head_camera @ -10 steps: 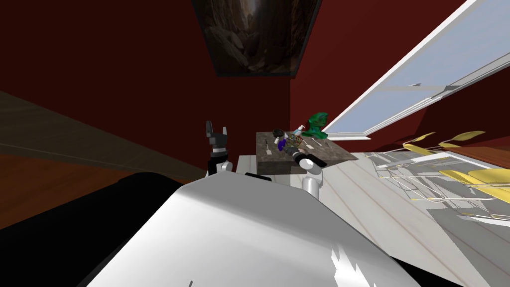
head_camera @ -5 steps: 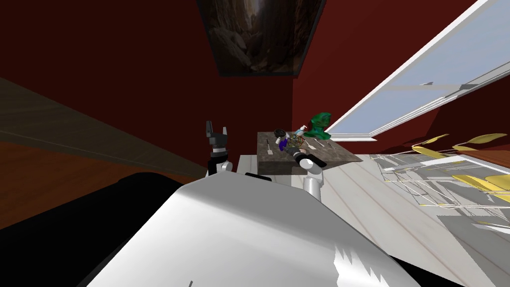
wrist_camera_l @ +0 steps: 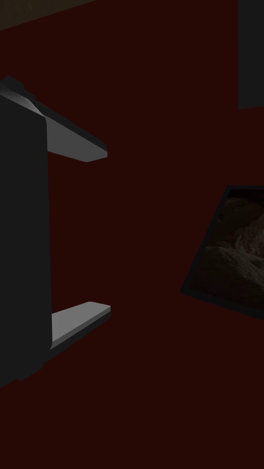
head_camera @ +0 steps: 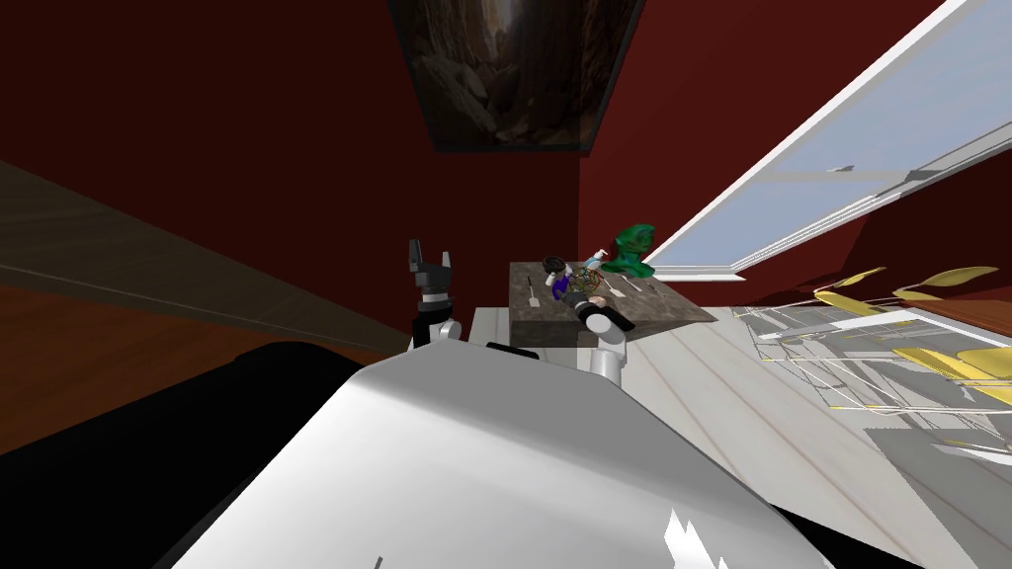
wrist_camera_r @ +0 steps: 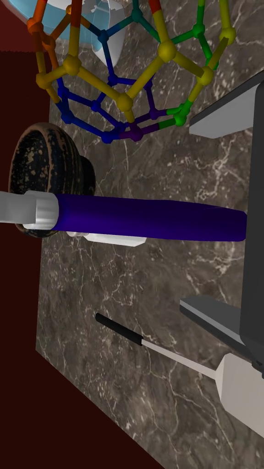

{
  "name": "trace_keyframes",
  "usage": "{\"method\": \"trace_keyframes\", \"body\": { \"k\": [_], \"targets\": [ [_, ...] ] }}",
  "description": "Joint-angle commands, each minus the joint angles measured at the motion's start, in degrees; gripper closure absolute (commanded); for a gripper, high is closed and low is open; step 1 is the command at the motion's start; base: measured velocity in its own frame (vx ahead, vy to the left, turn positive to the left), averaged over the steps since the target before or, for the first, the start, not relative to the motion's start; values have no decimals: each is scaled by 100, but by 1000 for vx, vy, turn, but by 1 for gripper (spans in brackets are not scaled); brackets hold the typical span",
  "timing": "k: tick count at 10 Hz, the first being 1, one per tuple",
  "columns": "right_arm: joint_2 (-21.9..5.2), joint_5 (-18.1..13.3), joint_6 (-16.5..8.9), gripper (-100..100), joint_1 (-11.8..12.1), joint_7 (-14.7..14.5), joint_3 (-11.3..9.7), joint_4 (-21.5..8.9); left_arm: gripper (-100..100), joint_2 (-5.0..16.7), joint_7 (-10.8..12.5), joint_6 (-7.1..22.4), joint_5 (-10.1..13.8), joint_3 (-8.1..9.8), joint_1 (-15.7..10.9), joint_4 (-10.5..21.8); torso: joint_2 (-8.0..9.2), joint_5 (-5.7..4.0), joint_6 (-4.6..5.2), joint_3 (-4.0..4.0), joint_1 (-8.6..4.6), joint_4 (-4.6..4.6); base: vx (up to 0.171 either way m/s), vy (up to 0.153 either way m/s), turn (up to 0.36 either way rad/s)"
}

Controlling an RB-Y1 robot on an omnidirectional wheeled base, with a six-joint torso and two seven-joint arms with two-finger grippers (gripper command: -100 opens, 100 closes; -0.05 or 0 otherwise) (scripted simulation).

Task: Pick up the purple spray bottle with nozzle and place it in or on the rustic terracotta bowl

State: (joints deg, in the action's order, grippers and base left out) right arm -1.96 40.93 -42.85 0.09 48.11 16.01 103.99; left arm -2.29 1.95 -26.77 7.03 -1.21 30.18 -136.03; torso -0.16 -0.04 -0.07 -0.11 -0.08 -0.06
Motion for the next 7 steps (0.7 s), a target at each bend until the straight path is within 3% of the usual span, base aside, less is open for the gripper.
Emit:
{"method": "trace_keyframes", "body": {
  "k": [1, 2, 3, 5, 6, 7],
  "targets": [
    [0, 0, 0, -100, 0, 0, 0, 0, 0, 0, 0, 0, 0, 0, 0, 0, 0, 0, 0, 0, 0, 0, 5, -8, 2],
    [12, -2, 6, 0, -3, -1, -1, -6, 0, 0, 0, 0, 0, 0, 0, 0, 3, 1, 1, 2, 3, 1, 0, 0, 0],
    [-9, -51, 112, -100, -129, 15, 95, -189, 0, 0, 0, 0, 0, 0, 0, 0, 5, 1, 1, 3, 5, 1, 8, 4, 174],
    [-2, -73, 99, -100, -148, 30, 100, -194, 0, 0, 0, 0, 0, 0, 0, 0, 0, 2, -1, 0, 7, 0, 11, 0, 87],
    [-3, -75, 114, 100, -155, 30, 104, -205, 0, 0, 0, 0, 0, 0, 0, 0, 3, 2, 1, 1, 7, 1, 0, 0, 0],
    [-3, -75, 112, 100, -154, 30, 103, -204, 0, 0, 0, 0, 0, 0, 0, 0, 5, 2, 1, 3, 7, 1, 0, 0, 0]
  ]
}}
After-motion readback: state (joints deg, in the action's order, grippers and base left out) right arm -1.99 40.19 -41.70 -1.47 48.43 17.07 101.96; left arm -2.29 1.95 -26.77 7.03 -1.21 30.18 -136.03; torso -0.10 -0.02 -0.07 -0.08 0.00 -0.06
